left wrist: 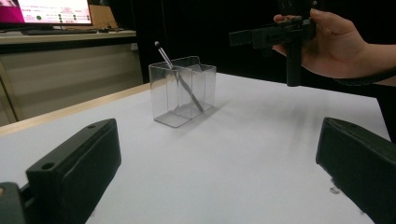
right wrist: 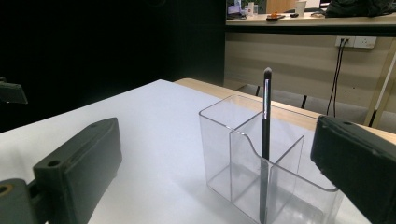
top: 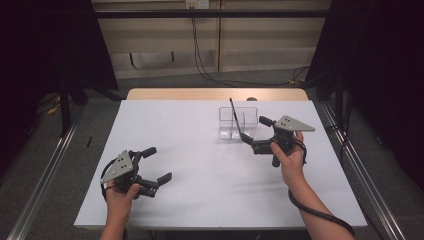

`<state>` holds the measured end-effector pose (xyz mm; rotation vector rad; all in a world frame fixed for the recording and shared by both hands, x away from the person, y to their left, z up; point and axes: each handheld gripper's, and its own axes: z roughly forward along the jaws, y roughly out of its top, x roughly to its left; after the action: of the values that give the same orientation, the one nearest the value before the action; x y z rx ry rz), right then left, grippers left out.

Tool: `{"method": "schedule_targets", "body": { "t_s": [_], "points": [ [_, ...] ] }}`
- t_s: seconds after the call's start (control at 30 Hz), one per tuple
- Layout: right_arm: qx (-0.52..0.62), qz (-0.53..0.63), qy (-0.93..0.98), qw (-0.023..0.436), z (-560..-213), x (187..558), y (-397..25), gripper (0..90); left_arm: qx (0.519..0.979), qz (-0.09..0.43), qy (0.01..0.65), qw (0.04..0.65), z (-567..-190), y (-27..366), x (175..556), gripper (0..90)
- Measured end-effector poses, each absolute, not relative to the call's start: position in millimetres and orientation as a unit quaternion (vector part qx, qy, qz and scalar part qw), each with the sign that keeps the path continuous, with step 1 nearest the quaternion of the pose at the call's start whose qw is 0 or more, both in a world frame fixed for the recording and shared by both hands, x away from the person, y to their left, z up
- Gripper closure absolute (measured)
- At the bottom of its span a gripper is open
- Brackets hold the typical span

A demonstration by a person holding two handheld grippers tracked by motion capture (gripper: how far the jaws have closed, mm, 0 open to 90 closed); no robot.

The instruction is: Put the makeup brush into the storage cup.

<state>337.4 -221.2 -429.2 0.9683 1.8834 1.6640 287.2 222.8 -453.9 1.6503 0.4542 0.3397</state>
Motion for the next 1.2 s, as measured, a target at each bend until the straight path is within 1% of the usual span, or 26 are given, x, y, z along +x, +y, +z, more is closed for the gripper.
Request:
{"method": "schedule_targets", "body": {
  "t_s": [1.2],
  "points": [
    [0.340,0.593,0.696,0.219,-437.5,310.6,-237.9,1.4,0.726,0.146,0.199,0.641,-454.7,220.9,288.9,0.0]
  ]
}}
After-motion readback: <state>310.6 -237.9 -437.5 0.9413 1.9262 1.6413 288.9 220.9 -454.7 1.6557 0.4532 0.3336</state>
